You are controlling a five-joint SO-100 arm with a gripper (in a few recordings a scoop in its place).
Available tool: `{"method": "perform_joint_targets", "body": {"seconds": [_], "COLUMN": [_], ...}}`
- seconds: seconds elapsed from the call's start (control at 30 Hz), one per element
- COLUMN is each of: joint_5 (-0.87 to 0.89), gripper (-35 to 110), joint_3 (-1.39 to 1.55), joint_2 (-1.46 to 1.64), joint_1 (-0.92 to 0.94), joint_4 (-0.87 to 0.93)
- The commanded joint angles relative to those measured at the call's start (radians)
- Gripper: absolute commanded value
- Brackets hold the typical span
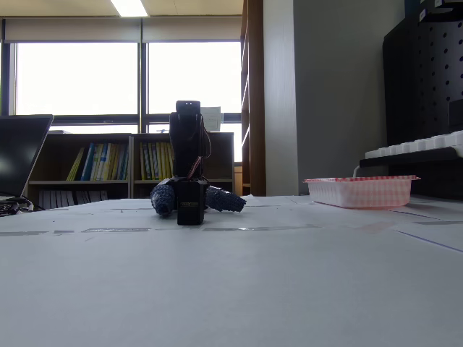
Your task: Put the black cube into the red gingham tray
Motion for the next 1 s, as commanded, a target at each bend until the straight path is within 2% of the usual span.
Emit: {"method": "perform_joint_targets", "body": {"seconds": [0.0,0.47,0.97], "joint_5": [-0.018,-0.063,-0.044], "gripper": [58,58,56], "joint_3": [0.087,0.284,0.485], "joint_2": [0.017,0.078,0.195], "joint_1": [-0.005,0.003,0.002], "joint_4": [0.038,0.190,0.222]}}
